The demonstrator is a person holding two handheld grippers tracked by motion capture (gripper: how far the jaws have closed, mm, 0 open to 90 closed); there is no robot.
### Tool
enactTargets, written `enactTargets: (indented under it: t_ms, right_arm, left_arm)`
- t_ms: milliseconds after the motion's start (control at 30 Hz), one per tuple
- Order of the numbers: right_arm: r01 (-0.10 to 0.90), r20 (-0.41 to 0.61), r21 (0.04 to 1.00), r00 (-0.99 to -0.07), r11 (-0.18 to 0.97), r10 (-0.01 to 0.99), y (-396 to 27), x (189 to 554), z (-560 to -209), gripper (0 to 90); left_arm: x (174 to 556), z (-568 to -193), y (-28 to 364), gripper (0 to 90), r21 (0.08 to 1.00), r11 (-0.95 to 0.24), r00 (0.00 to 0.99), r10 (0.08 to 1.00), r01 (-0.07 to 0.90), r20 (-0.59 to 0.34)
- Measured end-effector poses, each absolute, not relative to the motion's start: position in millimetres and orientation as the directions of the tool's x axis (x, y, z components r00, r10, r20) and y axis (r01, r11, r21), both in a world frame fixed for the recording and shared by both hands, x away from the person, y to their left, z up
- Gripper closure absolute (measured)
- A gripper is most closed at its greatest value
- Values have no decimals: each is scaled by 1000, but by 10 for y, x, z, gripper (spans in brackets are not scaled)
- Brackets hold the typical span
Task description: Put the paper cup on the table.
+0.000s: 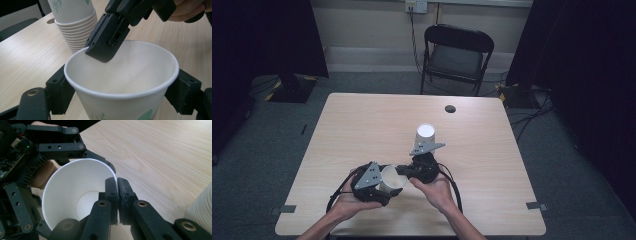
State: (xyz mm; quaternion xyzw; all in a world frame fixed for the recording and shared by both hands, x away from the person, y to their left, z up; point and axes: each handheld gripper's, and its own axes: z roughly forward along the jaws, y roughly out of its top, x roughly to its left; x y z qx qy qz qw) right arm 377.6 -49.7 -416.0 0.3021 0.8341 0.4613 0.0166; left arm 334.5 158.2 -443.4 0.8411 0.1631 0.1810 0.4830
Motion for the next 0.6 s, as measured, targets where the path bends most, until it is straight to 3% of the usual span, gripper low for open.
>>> enactTargets:
  t_ms: [400, 600]
  right_arm:
    - [478, 241, 799, -810, 365, 534, -509, 3777, -4158, 852]
    - [445, 223, 832, -815, 332, 534, -568, 3795, -4121, 774]
  left_arm:
    - [3383, -4422, 1631, 280, 901, -413, 884, 460, 135, 79]
    - [3470, -4435, 1634, 303, 911, -375, 881, 472, 169, 31]
